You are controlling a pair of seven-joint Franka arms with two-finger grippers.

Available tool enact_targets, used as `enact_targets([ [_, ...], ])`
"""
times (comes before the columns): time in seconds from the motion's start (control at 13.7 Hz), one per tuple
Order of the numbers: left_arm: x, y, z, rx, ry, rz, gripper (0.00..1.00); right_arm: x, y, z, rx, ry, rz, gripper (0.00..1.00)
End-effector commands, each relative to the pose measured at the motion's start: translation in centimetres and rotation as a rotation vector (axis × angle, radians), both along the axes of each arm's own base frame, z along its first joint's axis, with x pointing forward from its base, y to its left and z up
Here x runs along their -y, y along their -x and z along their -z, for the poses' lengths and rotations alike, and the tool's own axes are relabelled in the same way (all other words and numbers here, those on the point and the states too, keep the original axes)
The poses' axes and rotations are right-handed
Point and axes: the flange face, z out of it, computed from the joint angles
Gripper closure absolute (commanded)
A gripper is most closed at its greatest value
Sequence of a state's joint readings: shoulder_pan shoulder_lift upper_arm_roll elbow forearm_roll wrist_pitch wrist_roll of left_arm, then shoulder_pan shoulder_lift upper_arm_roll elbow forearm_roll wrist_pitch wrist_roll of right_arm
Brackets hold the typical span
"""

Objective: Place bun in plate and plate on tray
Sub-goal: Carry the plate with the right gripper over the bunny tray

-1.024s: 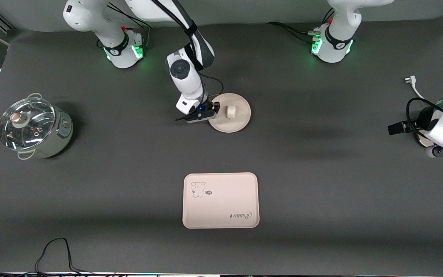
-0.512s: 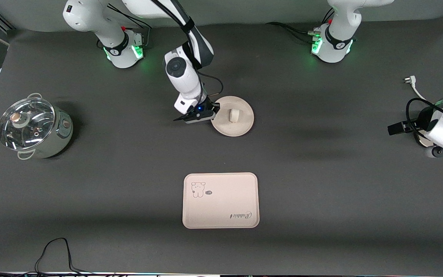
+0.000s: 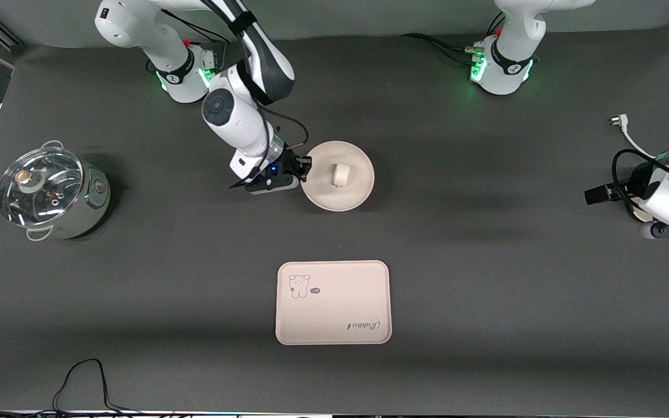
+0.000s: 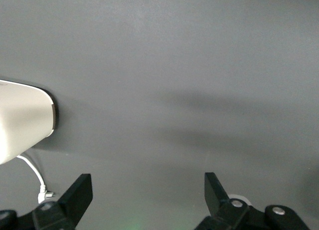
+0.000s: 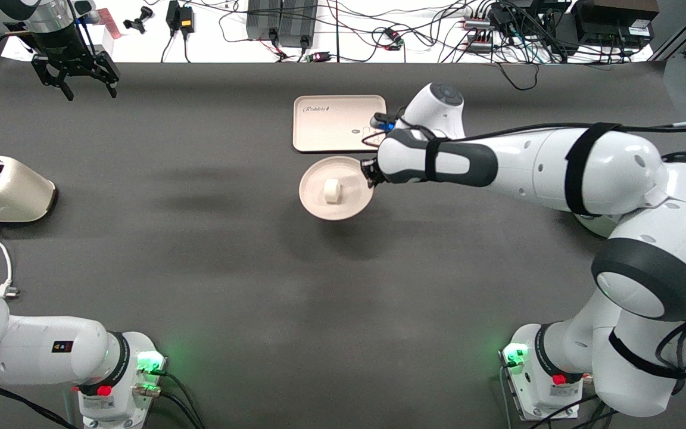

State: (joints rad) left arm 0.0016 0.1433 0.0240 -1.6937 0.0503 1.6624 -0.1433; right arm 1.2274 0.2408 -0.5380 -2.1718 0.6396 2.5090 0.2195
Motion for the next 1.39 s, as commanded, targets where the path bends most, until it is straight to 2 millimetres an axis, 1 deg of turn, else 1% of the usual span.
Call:
enact_targets([
  [0.0, 0.1, -0.1, -0.2, 0.001, 0.011, 0.013, 0.00, -1.1, -4.1, -3.3, 0.063, -0.037, 0.009, 1.00],
  [0.15, 0.3, 0.0, -0.1, -0.001, 0.011, 0.016, 0.00, -2.6, -8.2, -4.4, 0.096, -0.024, 0.001, 1.00],
  [0.29, 0.3, -0.1, 0.0, -0.002, 0.011, 0.016, 0.00, -2.7, -12.7, -5.7, 0.107, -0.011, 0.006, 1.00],
  [0.37, 0.3, 0.0, 0.0, -0.002, 0.011, 0.016, 0.00, -1.9, -14.9, -6.5, 0.115, -0.007, 0.012, 1.00],
  [0.44, 0.3, 0.0, 0.1, -0.004, 0.011, 0.016, 0.00, -0.7, -17.3, -7.1, 0.124, -0.002, 0.027, 1.00],
  [0.51, 0.3, 0.0, 0.0, -0.004, 0.011, 0.016, 0.00, 0.6, -19.5, -6.9, 0.137, 0.007, 0.033, 1.00],
  [0.59, 0.3, 0.0, 0.1, -0.004, 0.011, 0.016, 0.00, 1.5, -21.5, -6.5, 0.156, 0.020, 0.032, 1.00],
  [0.66, 0.3, 0.0, 0.1, -0.005, 0.011, 0.016, 0.00, 2.3, -23.3, -5.4, 0.169, 0.036, 0.042, 1.00],
  [0.73, 0.3, 0.0, 0.2, -0.007, 0.011, 0.015, 0.00, 2.5, -24.5, -4.3, 0.174, 0.038, 0.045, 1.00],
  [0.8, 0.4, -0.1, 0.4, -0.010, 0.011, 0.017, 0.00, 3.6, -26.0, -2.9, 0.171, 0.029, 0.058, 1.00],
  [0.95, 0.5, -0.1, 0.4, -0.010, 0.011, 0.019, 0.00, 5.3, -27.9, 0.6, 0.135, -0.022, 0.054, 1.00],
  [1.02, 0.5, -0.1, 0.4, -0.012, 0.010, 0.019, 0.00, 6.2, -28.4, 2.1, 0.122, -0.050, 0.062, 1.00],
  [1.1, 0.3, -0.2, 0.4, -0.010, 0.009, 0.016, 0.00, 6.7, -28.7, 3.4, 0.122, -0.063, 0.068, 1.00],
  [1.17, 0.3, -0.2, 0.5, -0.012, 0.009, 0.016, 0.00, 6.6, -28.7, 4.8, 0.126, -0.058, 0.071, 1.00],
  [1.24, 0.5, -0.2, 0.4, -0.009, 0.010, 0.019, 0.00, 6.0, -28.6, 6.2, 0.135, -0.055, 0.087, 1.00],
  [1.32, 0.4, -0.2, 0.4, -0.008, 0.010, 0.018, 0.00, 4.6, -28.2, 7.7, 0.156, -0.071, 0.093, 1.00],
])
